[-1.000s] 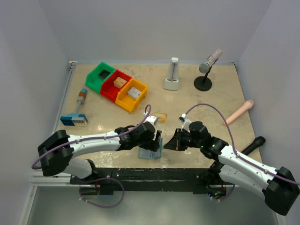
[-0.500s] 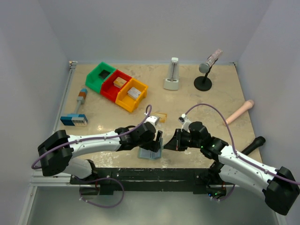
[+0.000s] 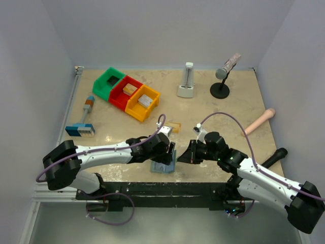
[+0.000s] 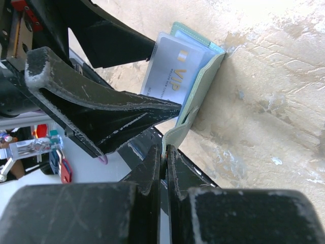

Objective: Take the credit cards out of the card holder
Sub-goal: Remove the credit card from the card holder.

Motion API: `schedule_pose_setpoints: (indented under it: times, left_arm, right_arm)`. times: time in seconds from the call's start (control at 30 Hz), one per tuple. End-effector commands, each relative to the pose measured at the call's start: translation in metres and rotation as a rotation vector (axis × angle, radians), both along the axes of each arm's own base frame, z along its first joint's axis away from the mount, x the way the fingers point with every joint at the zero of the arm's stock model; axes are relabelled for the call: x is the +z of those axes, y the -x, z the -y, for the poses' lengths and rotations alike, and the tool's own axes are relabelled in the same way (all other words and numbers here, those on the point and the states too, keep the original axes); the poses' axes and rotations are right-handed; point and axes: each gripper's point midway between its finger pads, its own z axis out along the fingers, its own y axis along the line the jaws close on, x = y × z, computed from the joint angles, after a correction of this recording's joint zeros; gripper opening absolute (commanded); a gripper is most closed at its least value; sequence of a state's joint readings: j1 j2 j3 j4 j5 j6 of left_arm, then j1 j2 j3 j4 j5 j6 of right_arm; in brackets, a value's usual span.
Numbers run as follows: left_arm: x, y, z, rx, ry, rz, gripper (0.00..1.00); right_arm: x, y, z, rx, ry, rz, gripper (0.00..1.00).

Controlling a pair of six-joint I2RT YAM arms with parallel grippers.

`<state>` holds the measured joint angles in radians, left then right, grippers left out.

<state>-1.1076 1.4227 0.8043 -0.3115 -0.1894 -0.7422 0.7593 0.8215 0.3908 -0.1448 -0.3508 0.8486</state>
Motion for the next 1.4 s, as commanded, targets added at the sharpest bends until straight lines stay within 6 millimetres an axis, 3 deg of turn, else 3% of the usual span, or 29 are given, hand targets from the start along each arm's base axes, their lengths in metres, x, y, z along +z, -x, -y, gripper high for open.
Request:
schedule_pose_setpoints:
  times: [0.0, 0.2, 0.37, 0.6, 0.8, 0.97, 1.13, 1.37]
  left_arm:
    - [0.024, -0.006, 0.008, 0.02, 0.062, 0.042, 0.81]
    - [0.034, -0.01, -0.002, 0.045, 0.054, 0.076, 0.84]
    - [0.04, -0.016, -0.026, 0.118, 0.027, 0.129, 0.86]
    - [0.041, -0.012, -0.018, 0.082, 0.086, 0.117, 0.83]
    - [0.034, -0.01, -0.018, 0.079, 0.105, 0.09, 0.81]
    - [0.033, -0.01, -0.029, 0.103, 0.123, 0.08, 0.8]
    - [0.038, -0.009, -0.039, 0.124, 0.185, 0.072, 0.79]
    - [0.04, 0.003, -0.035, 0.071, 0.374, 0.034, 0.73]
  right_arm:
    - [0.022, -0.005, -0.006, 0.003, -0.045, 0.042, 0.0]
    - [0.016, -0.004, -0.003, -0.006, -0.025, 0.038, 0.0]
    - [0.005, -0.005, 0.006, -0.043, 0.016, 0.034, 0.0]
    - [-0.015, -0.005, 0.024, -0.125, 0.088, -0.001, 0.0]
    - [-0.012, -0.004, 0.042, -0.19, 0.121, 0.02, 0.38]
    - [0.011, -0.003, 0.055, -0.204, 0.136, 0.083, 0.47]
    - [0.038, -0.001, 0.035, -0.116, 0.069, 0.123, 0.48]
    - [0.053, 0.0, -0.025, 0.055, 0.002, 0.146, 0.46]
